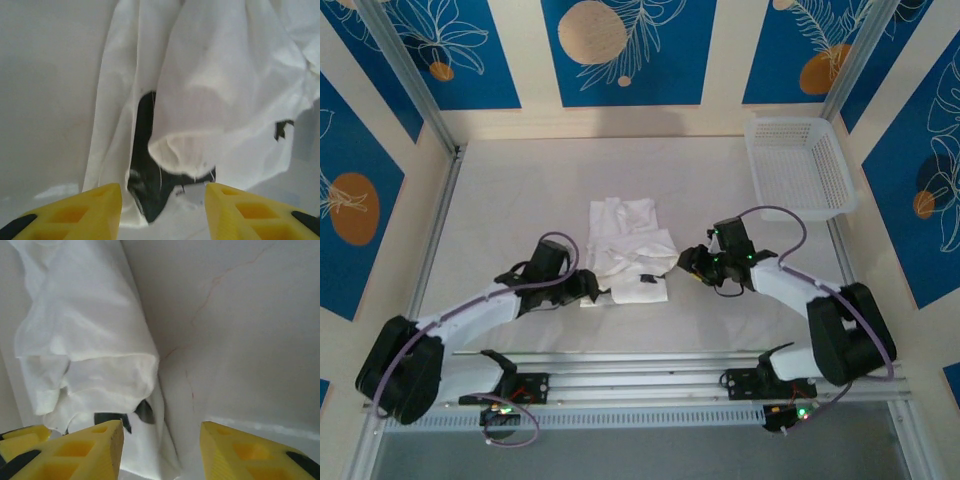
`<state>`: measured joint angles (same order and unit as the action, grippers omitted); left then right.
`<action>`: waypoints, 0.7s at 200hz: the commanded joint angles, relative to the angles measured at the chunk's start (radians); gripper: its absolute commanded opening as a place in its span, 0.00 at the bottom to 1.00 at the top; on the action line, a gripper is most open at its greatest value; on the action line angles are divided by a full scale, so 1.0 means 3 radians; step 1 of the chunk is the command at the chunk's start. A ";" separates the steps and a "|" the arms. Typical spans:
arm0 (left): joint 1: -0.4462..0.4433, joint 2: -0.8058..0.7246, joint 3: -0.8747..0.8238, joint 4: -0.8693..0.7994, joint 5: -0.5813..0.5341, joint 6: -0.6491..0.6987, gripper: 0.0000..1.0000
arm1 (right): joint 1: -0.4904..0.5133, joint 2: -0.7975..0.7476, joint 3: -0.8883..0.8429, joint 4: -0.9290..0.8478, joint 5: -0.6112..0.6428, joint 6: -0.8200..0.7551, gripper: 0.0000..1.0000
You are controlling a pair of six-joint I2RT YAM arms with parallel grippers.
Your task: Fold the inside-out t-shirt
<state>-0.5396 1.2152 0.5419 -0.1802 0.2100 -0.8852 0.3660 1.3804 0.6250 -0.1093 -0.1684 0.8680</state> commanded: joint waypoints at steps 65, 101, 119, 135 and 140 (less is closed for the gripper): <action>-0.0037 0.0720 0.0348 0.0659 -0.0153 -0.0030 0.27 | -0.0024 0.0567 0.0268 0.0390 -0.0339 -0.0054 0.45; -0.0037 0.0617 0.0340 0.0592 -0.0204 -0.0018 0.15 | -0.0023 0.0656 0.0391 0.0374 -0.0339 -0.0081 0.46; -0.0032 0.0565 0.0358 0.0543 -0.0197 -0.0005 0.11 | -0.0024 0.0719 0.0449 0.0364 -0.0356 -0.0122 0.49; -0.0032 0.0546 0.0389 0.0504 -0.0183 0.0000 0.07 | -0.0024 0.0762 0.0483 0.0385 -0.0379 -0.0180 0.50; -0.0032 0.0546 0.0406 0.0498 -0.0177 0.0002 0.06 | -0.0024 0.0768 0.0486 0.0407 -0.0390 -0.0197 0.50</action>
<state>-0.5411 1.4063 0.6220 -0.0166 0.1699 -0.8886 0.3649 1.5887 0.7444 -0.0040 -0.2531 0.8520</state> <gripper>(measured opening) 0.084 0.498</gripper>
